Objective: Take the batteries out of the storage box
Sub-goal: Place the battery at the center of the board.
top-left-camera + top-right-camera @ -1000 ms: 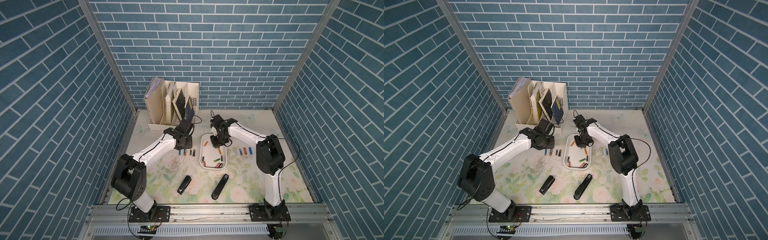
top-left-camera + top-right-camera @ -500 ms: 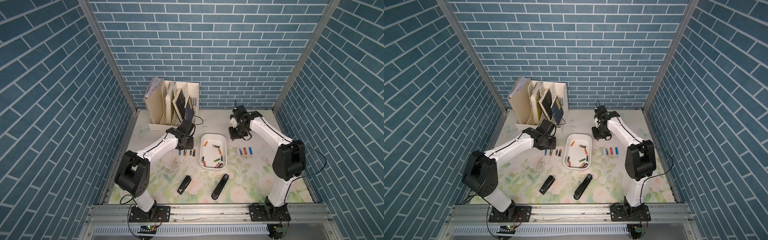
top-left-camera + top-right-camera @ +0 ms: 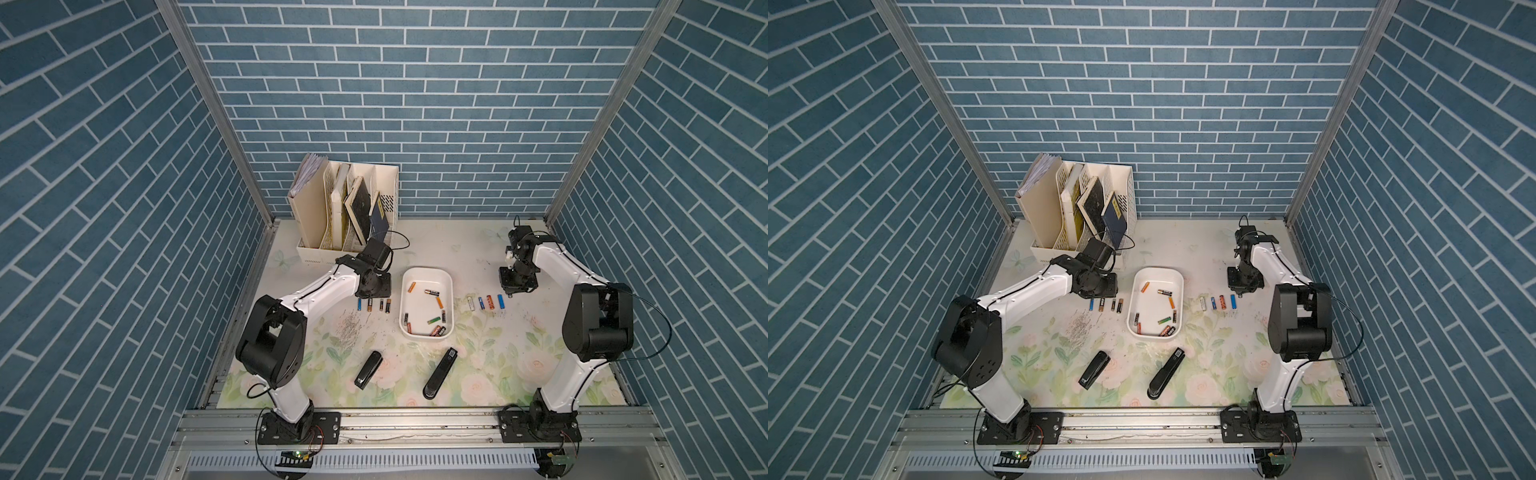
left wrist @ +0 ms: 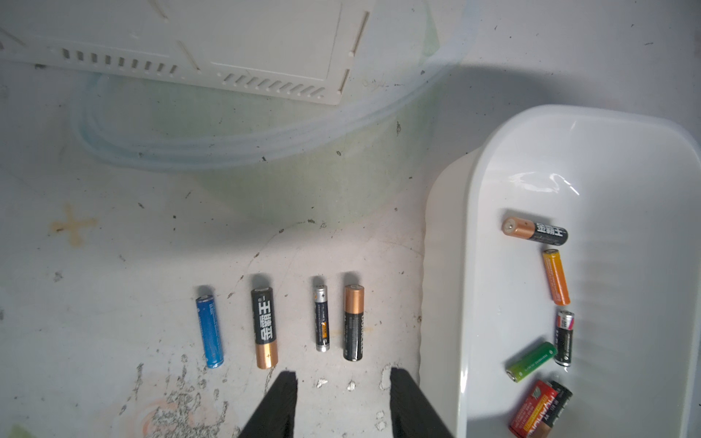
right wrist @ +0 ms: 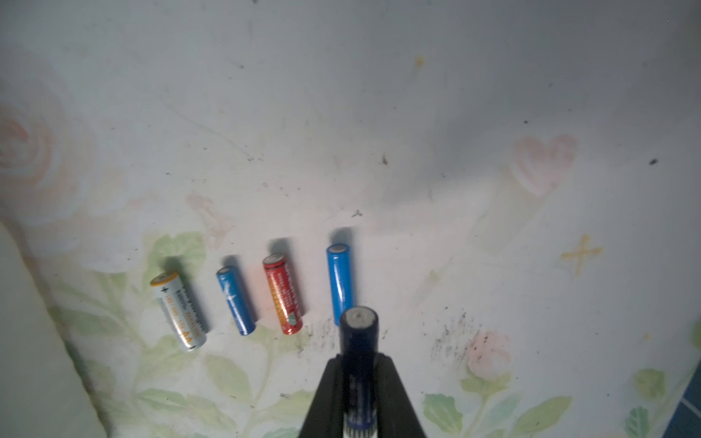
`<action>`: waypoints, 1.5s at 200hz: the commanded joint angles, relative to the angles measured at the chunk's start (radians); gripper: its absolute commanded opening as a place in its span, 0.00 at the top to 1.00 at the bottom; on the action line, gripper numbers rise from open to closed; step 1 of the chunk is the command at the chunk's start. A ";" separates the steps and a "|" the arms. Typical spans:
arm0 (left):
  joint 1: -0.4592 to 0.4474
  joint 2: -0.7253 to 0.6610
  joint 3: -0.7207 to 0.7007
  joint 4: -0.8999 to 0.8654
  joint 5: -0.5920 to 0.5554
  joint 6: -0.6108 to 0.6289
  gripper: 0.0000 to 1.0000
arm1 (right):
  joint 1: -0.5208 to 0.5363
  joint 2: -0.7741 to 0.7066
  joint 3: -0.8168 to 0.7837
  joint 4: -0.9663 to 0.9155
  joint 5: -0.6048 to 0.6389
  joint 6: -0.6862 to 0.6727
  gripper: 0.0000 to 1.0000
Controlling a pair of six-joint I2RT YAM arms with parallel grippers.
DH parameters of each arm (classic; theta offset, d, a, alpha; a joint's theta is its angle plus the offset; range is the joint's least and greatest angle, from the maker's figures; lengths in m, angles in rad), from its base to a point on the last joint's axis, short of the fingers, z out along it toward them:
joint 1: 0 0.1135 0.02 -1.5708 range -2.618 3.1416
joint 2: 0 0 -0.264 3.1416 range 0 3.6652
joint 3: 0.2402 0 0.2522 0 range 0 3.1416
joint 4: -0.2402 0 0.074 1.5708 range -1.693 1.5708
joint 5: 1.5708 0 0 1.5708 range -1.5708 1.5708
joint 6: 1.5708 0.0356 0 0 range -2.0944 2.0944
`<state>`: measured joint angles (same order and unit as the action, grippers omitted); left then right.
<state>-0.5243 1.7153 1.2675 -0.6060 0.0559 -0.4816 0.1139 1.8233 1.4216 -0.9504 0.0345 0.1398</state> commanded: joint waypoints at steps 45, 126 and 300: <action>-0.002 0.013 0.016 -0.002 0.006 0.009 0.54 | -0.025 0.080 -0.015 0.022 0.063 -0.038 0.88; -0.002 -0.014 -0.011 -0.011 -0.010 0.000 0.54 | -0.031 0.143 -0.024 0.030 0.075 -0.038 0.88; -0.002 -0.072 -0.034 -0.021 -0.017 -0.023 0.54 | -0.045 0.180 -0.056 0.043 0.079 -0.034 0.80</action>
<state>-0.5243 1.6611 1.2446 -0.6125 0.0463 -0.5014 0.0742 1.9877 1.3872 -0.8967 0.1097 0.1223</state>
